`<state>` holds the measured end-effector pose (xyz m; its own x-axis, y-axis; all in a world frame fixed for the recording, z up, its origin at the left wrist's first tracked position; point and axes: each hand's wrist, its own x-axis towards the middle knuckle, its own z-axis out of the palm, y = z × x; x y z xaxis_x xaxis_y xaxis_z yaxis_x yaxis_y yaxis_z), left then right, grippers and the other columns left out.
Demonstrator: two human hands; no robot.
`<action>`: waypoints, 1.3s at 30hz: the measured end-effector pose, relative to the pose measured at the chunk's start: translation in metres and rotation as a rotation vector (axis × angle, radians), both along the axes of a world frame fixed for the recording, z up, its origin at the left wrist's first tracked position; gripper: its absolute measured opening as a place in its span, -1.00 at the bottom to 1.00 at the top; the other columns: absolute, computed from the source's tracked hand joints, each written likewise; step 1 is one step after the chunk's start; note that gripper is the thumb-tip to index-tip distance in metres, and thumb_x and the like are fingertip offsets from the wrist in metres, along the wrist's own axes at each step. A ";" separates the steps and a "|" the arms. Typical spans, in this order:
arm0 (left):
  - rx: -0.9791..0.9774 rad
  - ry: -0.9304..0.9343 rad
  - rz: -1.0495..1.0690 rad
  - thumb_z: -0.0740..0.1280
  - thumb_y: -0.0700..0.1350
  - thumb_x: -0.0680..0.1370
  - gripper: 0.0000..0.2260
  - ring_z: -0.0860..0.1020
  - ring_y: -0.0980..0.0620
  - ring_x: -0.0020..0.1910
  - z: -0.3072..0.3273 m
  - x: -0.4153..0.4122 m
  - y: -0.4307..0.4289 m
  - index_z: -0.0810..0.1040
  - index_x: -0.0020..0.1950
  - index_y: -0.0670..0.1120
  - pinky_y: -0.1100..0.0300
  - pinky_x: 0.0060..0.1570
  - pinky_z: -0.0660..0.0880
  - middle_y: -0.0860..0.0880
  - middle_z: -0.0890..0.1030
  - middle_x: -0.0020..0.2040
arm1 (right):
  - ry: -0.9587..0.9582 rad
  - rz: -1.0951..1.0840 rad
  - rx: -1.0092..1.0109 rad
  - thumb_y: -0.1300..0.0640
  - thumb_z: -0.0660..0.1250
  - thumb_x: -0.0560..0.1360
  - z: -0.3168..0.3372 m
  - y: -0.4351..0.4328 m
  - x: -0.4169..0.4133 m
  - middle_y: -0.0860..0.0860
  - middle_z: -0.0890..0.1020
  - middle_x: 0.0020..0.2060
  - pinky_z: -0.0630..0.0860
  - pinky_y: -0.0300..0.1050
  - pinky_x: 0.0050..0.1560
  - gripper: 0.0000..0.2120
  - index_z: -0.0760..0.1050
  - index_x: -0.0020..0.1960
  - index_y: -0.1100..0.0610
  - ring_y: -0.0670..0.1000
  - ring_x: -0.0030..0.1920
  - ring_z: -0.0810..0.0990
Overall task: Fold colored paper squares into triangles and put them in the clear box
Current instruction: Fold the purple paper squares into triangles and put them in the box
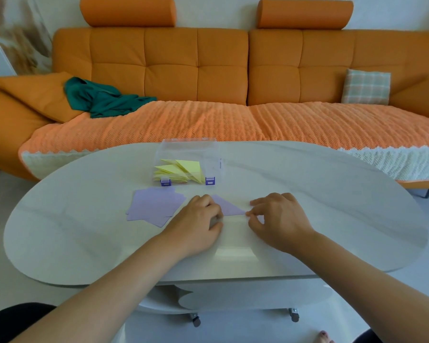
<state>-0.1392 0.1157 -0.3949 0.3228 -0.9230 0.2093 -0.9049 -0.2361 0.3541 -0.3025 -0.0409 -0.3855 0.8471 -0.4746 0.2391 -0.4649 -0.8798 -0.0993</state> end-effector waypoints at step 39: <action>-0.257 -0.040 -0.201 0.32 -0.02 0.59 -0.79 0.58 -0.01 -0.20 0.005 0.054 -0.029 0.69 -0.03 -0.10 0.04 -0.16 0.51 0.01 0.67 -0.20 | -0.103 0.349 0.053 0.06 0.32 0.59 0.008 -0.026 0.059 -0.10 0.64 -0.14 0.47 -0.09 -0.19 -0.84 0.69 -0.01 0.00 0.01 -0.17 0.57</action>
<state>-0.0849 0.0863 -0.3901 0.1268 -0.8829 0.4522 -0.9386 0.0406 0.3425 -0.2436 -0.0672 -0.3771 0.9330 -0.1754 0.3142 -0.1229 -0.9760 -0.1798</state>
